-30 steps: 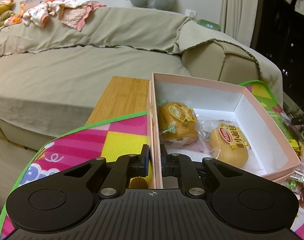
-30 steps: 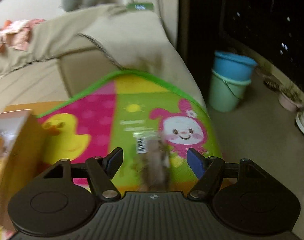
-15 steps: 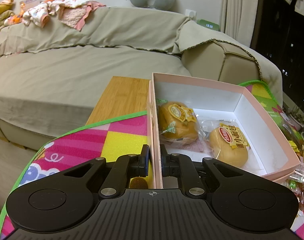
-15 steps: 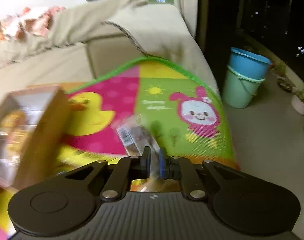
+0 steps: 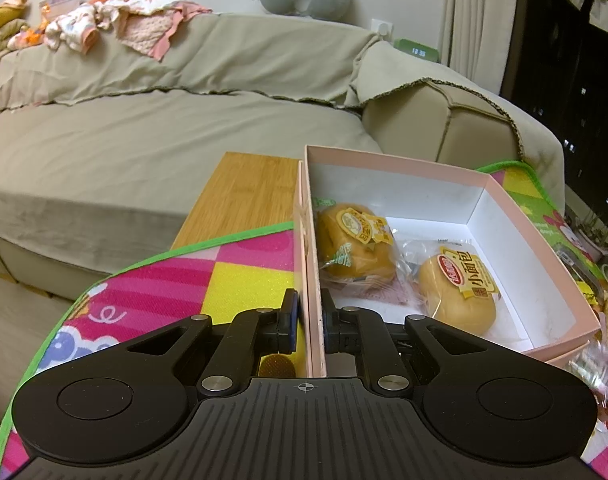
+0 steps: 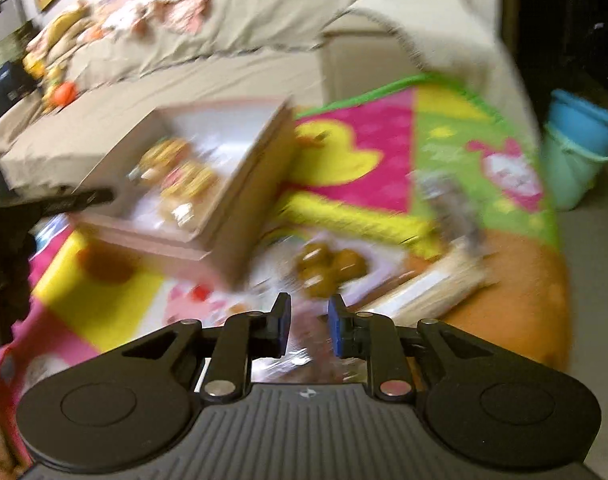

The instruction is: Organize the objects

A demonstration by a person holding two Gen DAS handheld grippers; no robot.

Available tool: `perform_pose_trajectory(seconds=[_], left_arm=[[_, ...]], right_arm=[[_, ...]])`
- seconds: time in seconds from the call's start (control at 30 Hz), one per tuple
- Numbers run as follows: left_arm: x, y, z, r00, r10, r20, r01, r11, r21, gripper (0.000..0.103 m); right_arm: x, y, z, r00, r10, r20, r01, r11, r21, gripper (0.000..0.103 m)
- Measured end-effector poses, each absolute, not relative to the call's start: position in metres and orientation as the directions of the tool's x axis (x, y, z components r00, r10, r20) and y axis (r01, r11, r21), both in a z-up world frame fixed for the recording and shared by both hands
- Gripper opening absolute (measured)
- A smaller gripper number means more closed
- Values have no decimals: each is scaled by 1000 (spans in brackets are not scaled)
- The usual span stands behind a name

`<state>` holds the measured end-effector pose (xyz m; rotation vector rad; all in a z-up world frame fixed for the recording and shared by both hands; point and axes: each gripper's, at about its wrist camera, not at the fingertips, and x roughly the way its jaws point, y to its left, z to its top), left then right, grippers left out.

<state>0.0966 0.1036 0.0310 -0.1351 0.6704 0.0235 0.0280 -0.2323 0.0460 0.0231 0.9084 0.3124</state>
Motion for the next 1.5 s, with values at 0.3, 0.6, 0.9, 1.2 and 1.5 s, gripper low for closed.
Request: perform_pose_trajectory(seconds=[0.3,0.6,0.9,1.2,1.5], left_arm=[[96,104,31,784,-21,-621,-66,991,-118,12],[96,105,33,785,-21,-619,-62,992,-113,12],[98,103,34,786,-21,-617,-70,990,-123,12],[99,102,33,787,-23,-617,-71,989,-126,12],[100,102,33,787,-25,-617,-70,989,-129,12]], right_arm=[[18,-188,51,583,278,-763,-396,918,32,54],[28,-167,28,571,188,-799,-386,921,-60,41],[-20,-196,51,571,190,-799,-308,951,6,31],[-52,-202,80,568,276,-775,-293,948,123,3],[-55,-185,73,590,184,-787,-321,947,-19,37]])
